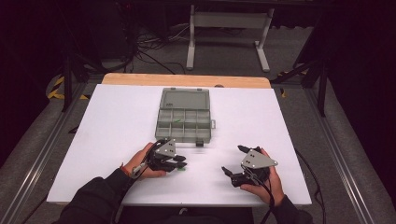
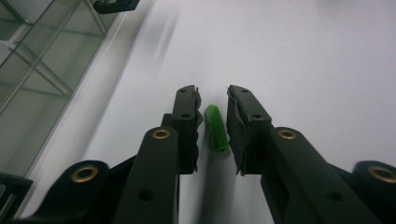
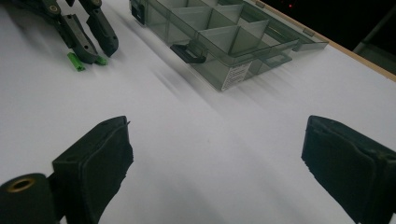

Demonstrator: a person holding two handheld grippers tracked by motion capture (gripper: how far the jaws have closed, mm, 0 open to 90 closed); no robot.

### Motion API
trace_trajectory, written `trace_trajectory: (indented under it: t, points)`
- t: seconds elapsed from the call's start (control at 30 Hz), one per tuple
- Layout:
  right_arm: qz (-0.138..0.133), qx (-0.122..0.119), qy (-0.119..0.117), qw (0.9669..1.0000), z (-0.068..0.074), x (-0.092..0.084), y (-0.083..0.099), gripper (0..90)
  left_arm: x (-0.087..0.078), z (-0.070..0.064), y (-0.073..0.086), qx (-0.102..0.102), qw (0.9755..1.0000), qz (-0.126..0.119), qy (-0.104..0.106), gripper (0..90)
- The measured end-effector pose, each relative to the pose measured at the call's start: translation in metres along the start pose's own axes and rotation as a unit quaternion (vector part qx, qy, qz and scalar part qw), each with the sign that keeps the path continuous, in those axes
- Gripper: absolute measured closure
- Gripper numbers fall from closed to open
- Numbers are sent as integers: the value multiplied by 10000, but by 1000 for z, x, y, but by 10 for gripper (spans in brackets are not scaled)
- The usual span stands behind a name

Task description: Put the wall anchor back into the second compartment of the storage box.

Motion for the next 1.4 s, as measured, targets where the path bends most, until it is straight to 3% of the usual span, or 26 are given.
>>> trace_trajectory:
  t: [0.13,0.43,1.13,1.4]
  points:
    - [-2,-13,4,10000,0,0,0,86,-1,-1,0,13,10000,48,42,842]
    - [-11,-23,8,10000,0,-1,0,86,0,-2,0,94,10000,23,-11,844]
    - [-68,-42,45,10000,0,-2,-2,87,-23,5,-4,271,9984,-127,-481,845]
    - [-80,-43,44,9999,0,-2,-2,86,-40,10,-8,229,9965,-407,-690,844]
Point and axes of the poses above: each handheld gripper's, and its own axes: x roughly forward along the jaws, y roughly out of its underside, z roughly to its left, the point moved 5 cm from there along x, roughly forward along the jaws, and after that the axes turned 6 degrees about y, right-handed, at the moved point
